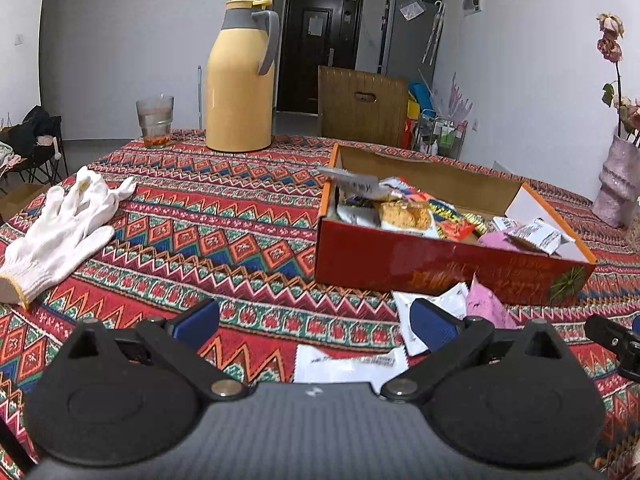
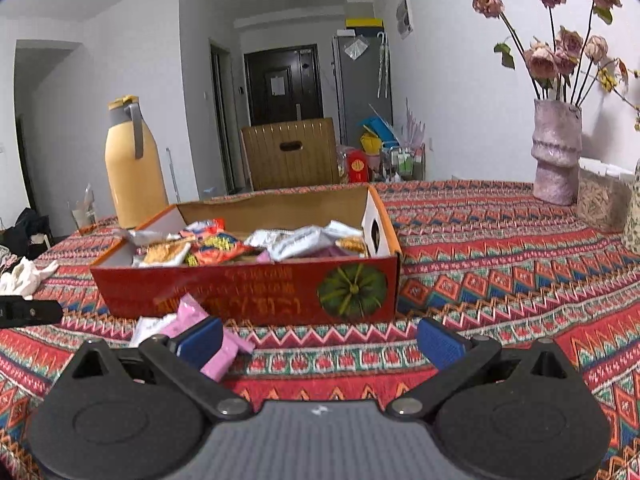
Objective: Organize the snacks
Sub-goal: 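Move both tools back toward the loose packets beside the box, then grasp a pink packet with the right tool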
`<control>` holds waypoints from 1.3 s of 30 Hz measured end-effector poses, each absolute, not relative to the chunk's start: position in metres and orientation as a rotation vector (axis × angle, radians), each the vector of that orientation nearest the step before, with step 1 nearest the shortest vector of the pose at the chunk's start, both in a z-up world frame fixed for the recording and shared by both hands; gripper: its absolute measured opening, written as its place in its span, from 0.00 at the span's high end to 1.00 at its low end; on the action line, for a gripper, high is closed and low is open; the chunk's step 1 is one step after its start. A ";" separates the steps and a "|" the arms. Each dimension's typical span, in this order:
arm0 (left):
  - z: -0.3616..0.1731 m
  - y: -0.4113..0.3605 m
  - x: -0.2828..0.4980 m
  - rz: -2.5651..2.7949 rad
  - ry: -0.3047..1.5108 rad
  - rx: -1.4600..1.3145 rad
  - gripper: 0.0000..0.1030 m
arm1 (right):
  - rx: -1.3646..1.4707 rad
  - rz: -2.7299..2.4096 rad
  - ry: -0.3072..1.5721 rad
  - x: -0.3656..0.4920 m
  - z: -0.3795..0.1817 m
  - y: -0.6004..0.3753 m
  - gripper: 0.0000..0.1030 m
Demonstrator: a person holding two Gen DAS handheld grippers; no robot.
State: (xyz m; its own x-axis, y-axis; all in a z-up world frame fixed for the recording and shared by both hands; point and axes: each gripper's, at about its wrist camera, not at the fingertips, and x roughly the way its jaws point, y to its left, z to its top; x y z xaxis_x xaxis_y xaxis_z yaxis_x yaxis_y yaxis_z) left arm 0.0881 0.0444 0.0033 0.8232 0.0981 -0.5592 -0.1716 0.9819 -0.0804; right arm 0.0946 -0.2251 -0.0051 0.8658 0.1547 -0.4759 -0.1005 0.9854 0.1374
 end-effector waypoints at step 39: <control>-0.029 0.067 0.092 0.091 0.630 -0.263 0.00 | 0.078 0.216 0.577 0.111 -0.009 -0.177 0.00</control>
State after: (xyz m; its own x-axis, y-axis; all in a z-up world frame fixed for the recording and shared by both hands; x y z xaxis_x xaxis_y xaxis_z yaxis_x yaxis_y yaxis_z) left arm 0.0921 0.0666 -0.0288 0.8055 0.0048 -0.5925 -0.1639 0.9628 -0.2150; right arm 0.1109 -0.1773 -0.0086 0.8160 0.2245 -0.5327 -0.1810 0.9744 0.1334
